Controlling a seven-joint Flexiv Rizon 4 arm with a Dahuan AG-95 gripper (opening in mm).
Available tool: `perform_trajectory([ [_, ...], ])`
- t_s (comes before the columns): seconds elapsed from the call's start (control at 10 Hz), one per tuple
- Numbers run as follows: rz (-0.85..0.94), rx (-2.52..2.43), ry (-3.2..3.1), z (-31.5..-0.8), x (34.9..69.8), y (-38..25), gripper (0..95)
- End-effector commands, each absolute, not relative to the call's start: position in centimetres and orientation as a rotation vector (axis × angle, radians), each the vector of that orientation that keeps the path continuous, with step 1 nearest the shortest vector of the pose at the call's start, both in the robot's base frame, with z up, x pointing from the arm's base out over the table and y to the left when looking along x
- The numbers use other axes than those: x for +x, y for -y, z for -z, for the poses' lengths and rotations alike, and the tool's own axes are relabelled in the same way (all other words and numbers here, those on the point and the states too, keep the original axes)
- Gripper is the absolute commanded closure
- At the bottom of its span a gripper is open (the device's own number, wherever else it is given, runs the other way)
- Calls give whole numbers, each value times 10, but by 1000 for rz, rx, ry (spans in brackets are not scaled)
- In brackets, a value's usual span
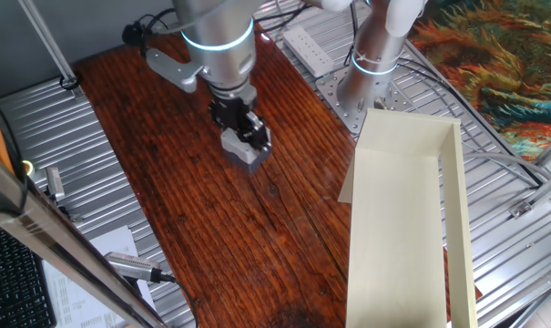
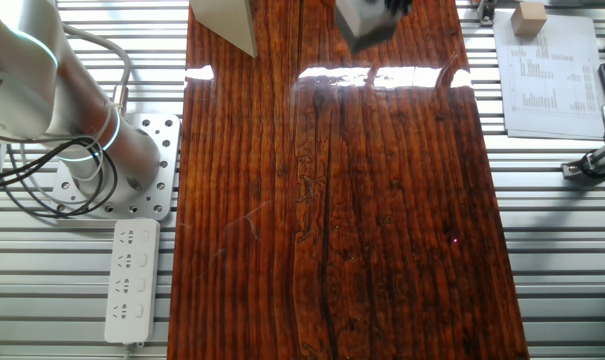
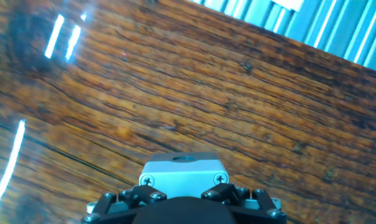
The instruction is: Put the object on the shelf
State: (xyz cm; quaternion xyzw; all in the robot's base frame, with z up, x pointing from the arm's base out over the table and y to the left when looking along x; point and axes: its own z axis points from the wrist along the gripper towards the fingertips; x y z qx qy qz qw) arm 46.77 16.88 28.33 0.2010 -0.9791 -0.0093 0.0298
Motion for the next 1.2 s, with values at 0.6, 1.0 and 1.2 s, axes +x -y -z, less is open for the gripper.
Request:
perform_trajectory([
  [0.6, 1, 555, 3035, -300, 460, -237, 950],
  [1.0, 3, 885, 2950, -300, 460, -237, 950],
  [1.2, 52, 1006, 2942, -300, 460, -237, 950],
])
